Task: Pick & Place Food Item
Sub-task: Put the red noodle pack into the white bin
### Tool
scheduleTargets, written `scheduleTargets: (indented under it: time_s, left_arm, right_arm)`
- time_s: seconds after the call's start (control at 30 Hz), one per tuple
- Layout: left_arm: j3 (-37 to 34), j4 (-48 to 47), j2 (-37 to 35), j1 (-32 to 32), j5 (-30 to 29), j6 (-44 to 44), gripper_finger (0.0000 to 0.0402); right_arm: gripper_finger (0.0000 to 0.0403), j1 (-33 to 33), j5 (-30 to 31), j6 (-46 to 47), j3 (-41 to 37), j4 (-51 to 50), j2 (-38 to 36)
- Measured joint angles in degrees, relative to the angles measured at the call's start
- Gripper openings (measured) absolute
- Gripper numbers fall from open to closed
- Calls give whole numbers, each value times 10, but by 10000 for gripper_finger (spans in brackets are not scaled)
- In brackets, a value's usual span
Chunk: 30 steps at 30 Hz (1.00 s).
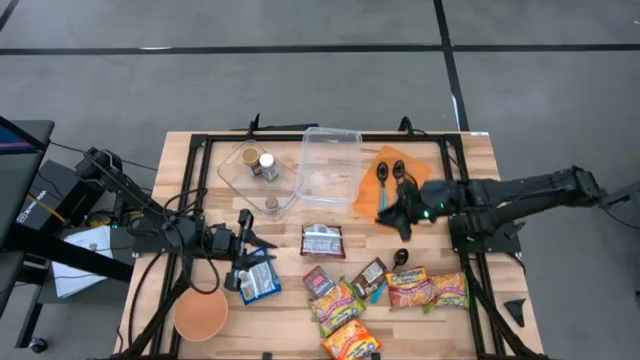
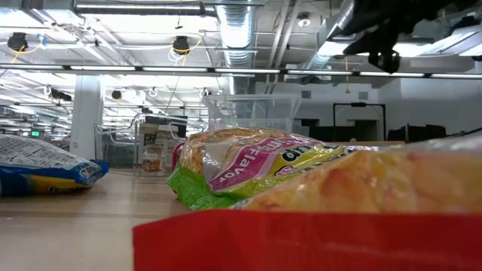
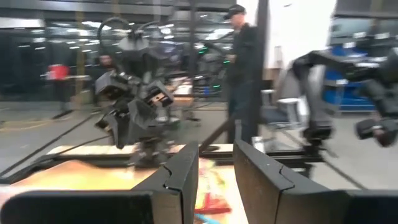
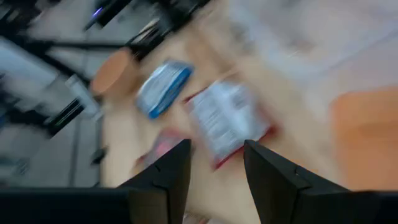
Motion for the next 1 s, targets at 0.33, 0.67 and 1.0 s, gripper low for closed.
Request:
scheduleTargets:
  time_s: [0.33, 0.67, 1.0]
  left_arm:
    - [0, 0, 0, 0, 59, 1, 95]
    - [0, 0, 0, 0, 61, 1, 95]
    - [0, -2, 0, 0, 62, 1, 95]
  right_arm:
    - [124, 149, 57, 29, 0, -4, 16]
    - [121, 158, 58, 25, 0, -21, 16]
    - [120, 239, -19, 138, 1, -39, 40]
